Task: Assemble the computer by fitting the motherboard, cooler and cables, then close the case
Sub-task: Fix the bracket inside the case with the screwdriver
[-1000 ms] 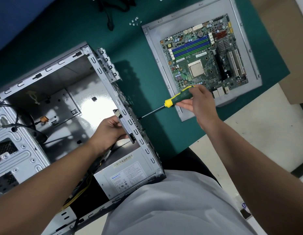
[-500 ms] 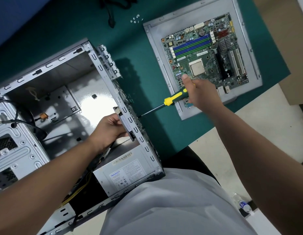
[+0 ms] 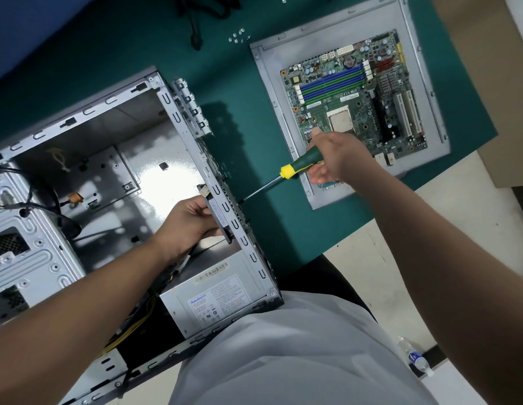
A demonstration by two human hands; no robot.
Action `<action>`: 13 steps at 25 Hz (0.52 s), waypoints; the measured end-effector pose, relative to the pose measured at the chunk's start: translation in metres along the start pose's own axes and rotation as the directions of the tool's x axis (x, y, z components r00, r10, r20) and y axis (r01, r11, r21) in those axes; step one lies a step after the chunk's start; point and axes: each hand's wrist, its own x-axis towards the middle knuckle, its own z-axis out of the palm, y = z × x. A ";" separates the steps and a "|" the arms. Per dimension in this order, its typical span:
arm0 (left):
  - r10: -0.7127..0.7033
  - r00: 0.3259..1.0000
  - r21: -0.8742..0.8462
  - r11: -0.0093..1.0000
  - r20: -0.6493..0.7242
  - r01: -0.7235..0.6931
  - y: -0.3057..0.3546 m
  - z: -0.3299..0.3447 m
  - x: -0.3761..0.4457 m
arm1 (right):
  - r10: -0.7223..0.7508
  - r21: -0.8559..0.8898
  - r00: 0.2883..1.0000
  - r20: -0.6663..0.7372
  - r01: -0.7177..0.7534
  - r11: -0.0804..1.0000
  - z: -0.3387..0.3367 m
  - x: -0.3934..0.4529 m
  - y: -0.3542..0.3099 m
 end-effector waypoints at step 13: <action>0.010 0.999 0.022 1.000 0.050 -0.011 -0.011 -0.010 0.008 | 0.056 0.100 0.997 0.061 -0.062 0.993 -0.004 -0.005 -0.006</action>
